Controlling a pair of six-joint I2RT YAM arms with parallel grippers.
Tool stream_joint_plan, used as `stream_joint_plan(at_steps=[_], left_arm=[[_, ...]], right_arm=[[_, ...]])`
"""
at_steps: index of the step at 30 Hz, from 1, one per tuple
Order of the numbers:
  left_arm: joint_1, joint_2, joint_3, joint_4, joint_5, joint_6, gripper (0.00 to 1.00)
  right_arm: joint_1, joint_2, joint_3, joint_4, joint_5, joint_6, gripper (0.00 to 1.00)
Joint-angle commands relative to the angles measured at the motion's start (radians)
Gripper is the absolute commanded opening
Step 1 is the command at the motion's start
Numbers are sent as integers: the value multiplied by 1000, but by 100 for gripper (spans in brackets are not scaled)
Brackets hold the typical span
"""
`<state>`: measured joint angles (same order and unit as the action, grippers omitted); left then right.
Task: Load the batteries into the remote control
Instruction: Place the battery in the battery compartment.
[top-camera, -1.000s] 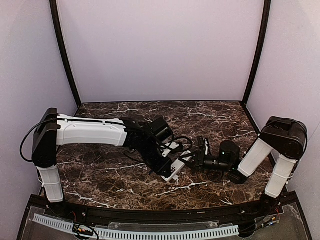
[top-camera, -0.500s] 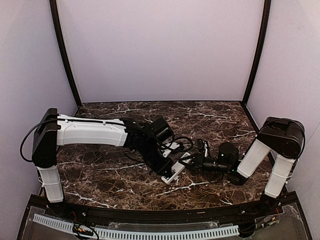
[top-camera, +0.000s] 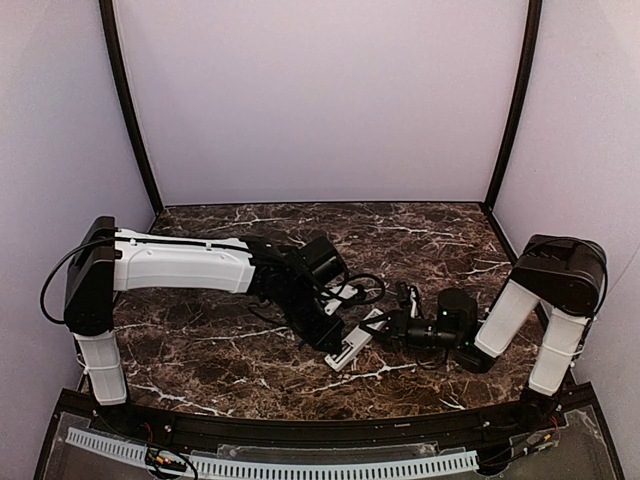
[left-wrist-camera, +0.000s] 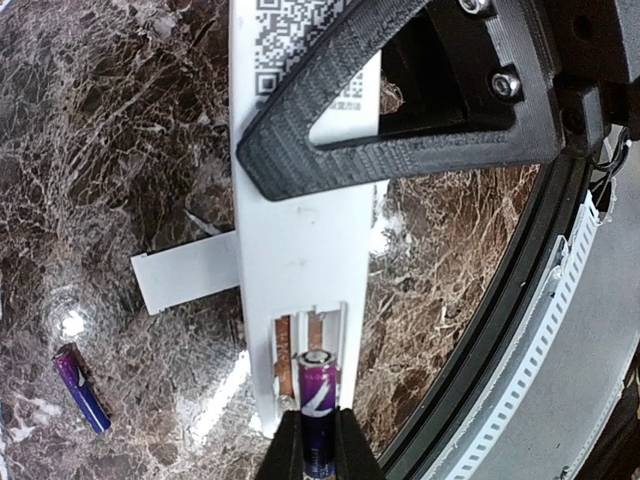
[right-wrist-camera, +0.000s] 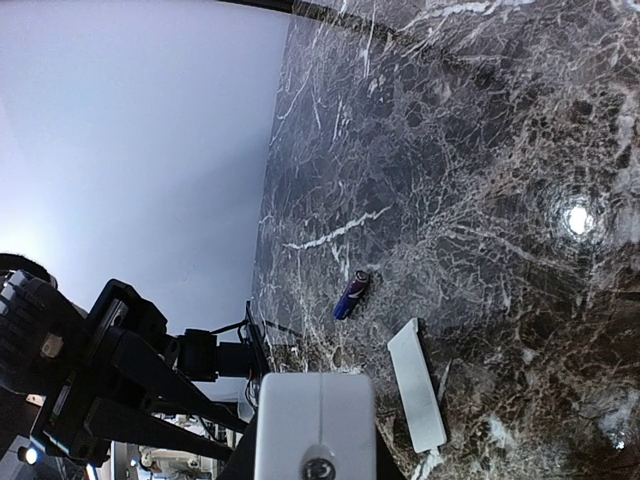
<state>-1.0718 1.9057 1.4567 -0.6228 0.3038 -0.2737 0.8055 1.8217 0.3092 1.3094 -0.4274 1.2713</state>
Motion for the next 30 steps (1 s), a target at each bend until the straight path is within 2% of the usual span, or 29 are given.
stream_joint_plan(at_steps=[1,22,30], left_arm=[[-5,-27,-22,-32,-18,-5,0],[-8,16,-15,-19,7,-11,0],[-8,17,-10,-6,0,-11,0]], right_arm=[[11,-14,-6,365,8,1,0],[14,-6,18,405,2,8,1],[14,-25,14,368,-8,-7,2]])
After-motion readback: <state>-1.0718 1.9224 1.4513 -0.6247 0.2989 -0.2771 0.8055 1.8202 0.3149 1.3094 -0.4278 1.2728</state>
